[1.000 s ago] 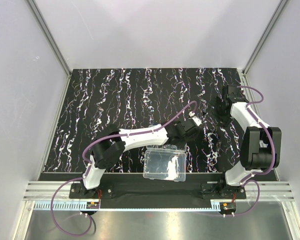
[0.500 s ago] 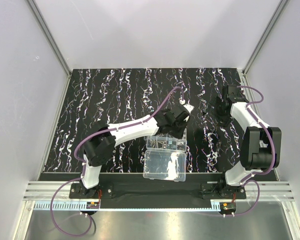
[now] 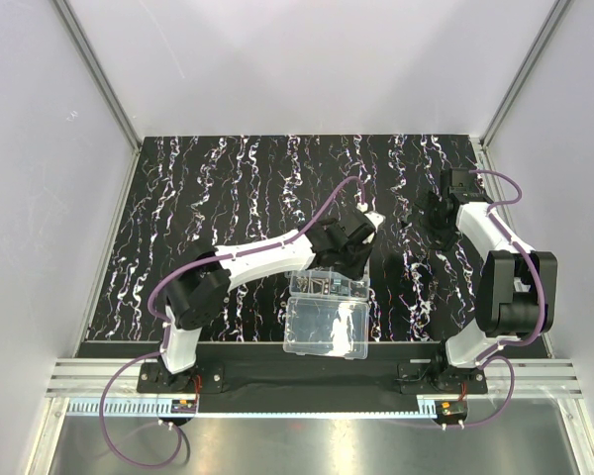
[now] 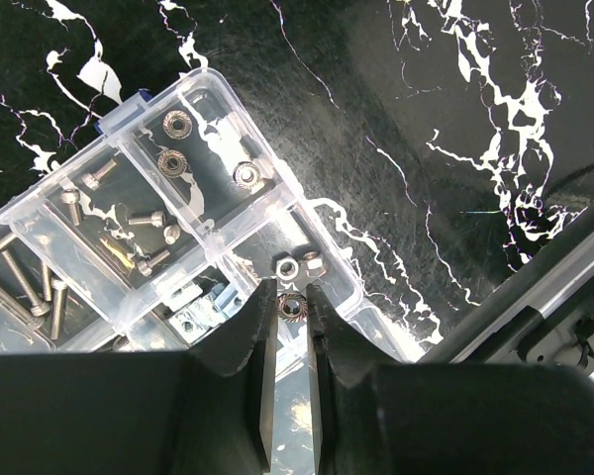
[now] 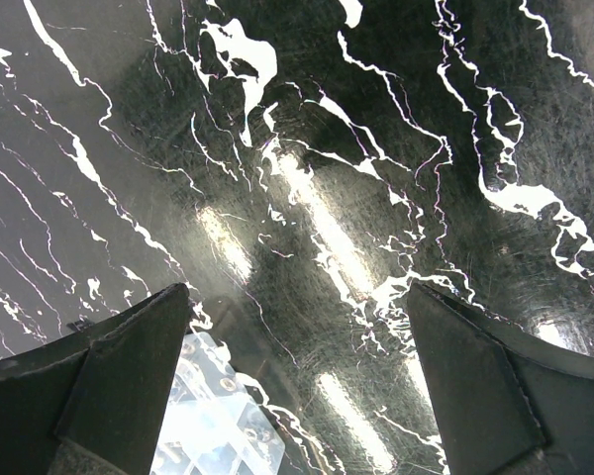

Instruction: Sort the screws and nuts into containers

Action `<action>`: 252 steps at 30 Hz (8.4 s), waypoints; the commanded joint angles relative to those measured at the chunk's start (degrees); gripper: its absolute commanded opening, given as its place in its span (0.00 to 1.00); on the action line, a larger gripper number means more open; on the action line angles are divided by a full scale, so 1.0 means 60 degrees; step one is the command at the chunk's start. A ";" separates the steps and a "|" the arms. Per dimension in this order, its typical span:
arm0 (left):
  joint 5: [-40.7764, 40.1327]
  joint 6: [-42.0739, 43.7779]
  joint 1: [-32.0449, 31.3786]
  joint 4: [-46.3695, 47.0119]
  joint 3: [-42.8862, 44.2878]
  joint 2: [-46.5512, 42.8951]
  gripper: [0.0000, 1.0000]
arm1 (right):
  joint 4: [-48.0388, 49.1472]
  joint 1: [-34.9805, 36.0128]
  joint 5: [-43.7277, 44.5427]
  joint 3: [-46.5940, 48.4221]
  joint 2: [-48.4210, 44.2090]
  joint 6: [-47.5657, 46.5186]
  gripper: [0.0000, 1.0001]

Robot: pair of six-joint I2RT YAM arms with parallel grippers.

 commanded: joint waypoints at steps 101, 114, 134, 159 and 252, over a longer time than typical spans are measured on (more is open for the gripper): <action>-0.3486 -0.2694 0.4630 0.0361 -0.7992 -0.4825 0.26 | -0.0021 -0.0022 0.0116 0.0021 -0.0324 0.0054 1.00; -0.3661 -0.2269 0.4148 -0.0034 -0.7480 -0.5411 0.14 | 0.0023 -0.0022 0.0116 0.0021 -0.0280 0.0083 1.00; -0.2798 -0.0586 0.0648 0.0741 -0.3101 -0.3540 0.14 | 0.0405 -0.0652 0.0262 -0.1824 -0.2959 0.1197 1.00; -0.1626 0.0455 -0.0848 0.0640 -0.0184 -0.0123 0.30 | -0.0108 -0.0652 0.0922 -0.2177 -0.3723 0.0113 1.00; -0.2871 -0.2313 0.0587 -0.0605 -0.6381 -0.3623 0.38 | -0.0461 -0.0652 0.0629 -0.2249 -0.2829 0.0010 1.00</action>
